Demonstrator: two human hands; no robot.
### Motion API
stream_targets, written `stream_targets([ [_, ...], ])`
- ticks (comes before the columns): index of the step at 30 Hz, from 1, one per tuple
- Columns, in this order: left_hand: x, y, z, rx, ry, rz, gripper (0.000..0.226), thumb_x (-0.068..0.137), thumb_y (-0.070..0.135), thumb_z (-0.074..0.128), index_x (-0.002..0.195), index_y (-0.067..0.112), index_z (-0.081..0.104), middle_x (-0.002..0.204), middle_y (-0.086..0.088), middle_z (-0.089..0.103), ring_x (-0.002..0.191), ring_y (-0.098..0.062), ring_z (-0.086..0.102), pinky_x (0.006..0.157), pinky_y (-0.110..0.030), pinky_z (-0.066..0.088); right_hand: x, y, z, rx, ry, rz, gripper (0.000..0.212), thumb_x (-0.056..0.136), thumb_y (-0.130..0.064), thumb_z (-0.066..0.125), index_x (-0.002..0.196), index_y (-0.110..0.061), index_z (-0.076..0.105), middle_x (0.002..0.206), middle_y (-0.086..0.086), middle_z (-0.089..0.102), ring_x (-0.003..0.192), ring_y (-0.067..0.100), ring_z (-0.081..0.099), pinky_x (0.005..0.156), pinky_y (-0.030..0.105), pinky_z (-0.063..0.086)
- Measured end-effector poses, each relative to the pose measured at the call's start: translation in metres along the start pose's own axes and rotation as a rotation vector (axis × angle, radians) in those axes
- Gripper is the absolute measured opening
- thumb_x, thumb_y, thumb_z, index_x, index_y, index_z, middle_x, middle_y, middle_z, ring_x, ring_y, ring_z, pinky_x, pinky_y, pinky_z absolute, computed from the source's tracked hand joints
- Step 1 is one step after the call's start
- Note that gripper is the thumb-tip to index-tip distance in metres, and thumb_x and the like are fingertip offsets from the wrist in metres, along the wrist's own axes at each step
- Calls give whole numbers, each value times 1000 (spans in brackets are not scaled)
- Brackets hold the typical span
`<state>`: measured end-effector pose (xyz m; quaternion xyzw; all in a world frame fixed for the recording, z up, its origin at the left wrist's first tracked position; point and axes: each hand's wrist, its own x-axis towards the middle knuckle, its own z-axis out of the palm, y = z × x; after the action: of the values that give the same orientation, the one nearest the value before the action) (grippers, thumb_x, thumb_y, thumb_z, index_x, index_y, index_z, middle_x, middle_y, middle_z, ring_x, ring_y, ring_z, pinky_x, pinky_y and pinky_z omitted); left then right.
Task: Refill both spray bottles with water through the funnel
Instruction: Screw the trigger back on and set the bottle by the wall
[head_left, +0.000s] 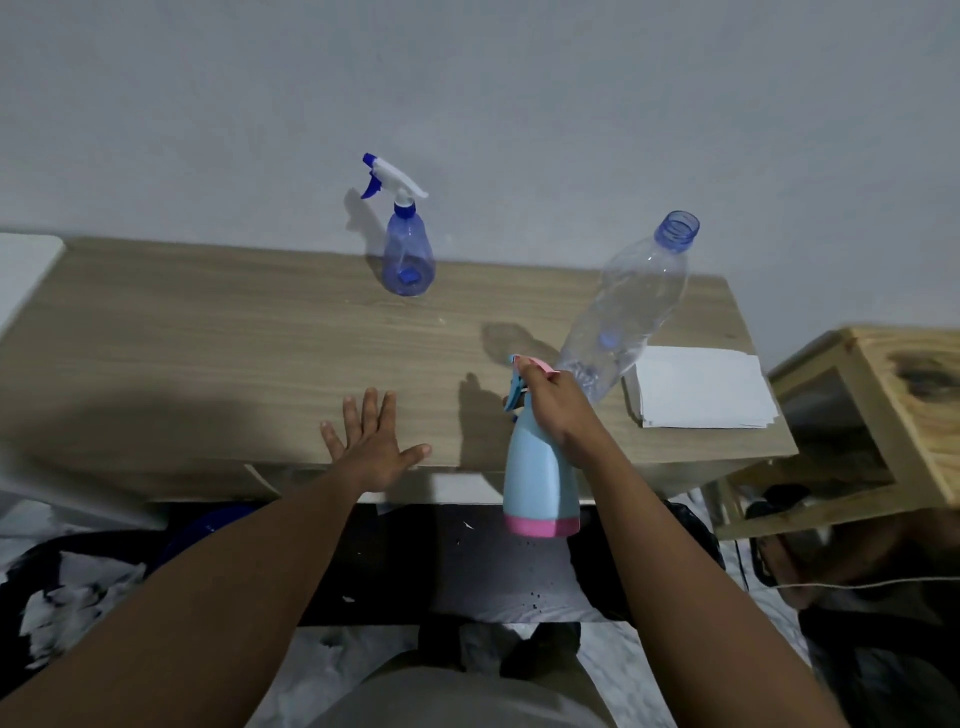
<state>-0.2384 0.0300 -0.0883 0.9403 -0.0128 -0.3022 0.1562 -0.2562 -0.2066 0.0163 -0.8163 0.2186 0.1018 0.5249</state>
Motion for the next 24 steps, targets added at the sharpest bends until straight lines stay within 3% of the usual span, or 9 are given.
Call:
stream_targets([
  [3,-1,0,0,-4,-1,4,103,83,78,39,150,30,-22,155,2,-37,141,-28,-37,111,-62,-18,-10,-4,-9,-121,26,-19,54,101,-45,36,71,-9,62,72,8,66,74,23,63,68,31,46],
  [6,-1,0,1,-7,2,8,103,83,79,39,151,29,-22,155,2,-37,141,-28,-37,111,-62,-18,-15,4,-14,-188,85,-24,55,106,-37,30,66,-9,55,68,5,57,70,20,55,59,28,35],
  [8,-1,0,1,-12,3,9,104,83,79,38,151,28,-22,155,1,-37,141,-28,-36,111,-63,-18,-15,10,-14,-182,121,-48,52,106,-42,32,81,-7,61,80,8,61,80,24,56,70,31,37],
  [10,0,0,1,-15,15,12,105,82,79,38,152,27,-20,156,1,-35,142,-29,-35,111,-64,-17,-15,11,-12,-119,147,-75,44,104,-45,35,110,-8,57,94,4,60,86,21,54,77,32,37],
  [12,1,0,2,-25,50,20,109,79,82,41,153,27,-16,158,1,-31,143,-28,-33,111,-65,-16,-13,5,-10,-48,172,-117,41,103,-48,38,117,-11,49,90,-3,57,85,18,56,76,34,40],
  [17,12,9,-9,-81,103,-28,133,59,92,50,153,24,-16,160,3,-27,145,-27,-30,109,-65,-16,4,-26,0,104,233,-281,29,98,-51,52,88,-25,43,72,-6,58,74,25,65,71,43,56],
  [19,18,13,-15,-73,79,-41,140,53,93,52,152,22,-17,159,3,-29,143,-29,-32,108,-67,-16,16,-44,2,142,282,-353,26,97,-44,57,85,-23,47,72,-3,62,70,21,66,64,29,55],
  [21,24,15,-17,-60,43,-44,142,52,93,52,151,22,-21,156,3,-35,141,-30,-37,107,-68,-18,32,-63,3,141,338,-427,23,96,-35,62,80,-24,51,72,-6,61,64,5,59,57,14,42],
  [24,29,14,-18,-48,-3,-49,143,54,93,52,148,22,-27,152,3,-42,136,-32,-43,105,-69,-21,67,-85,5,93,385,-467,20,93,-30,67,80,-17,60,68,-9,56,57,-3,50,55,10,37],
])
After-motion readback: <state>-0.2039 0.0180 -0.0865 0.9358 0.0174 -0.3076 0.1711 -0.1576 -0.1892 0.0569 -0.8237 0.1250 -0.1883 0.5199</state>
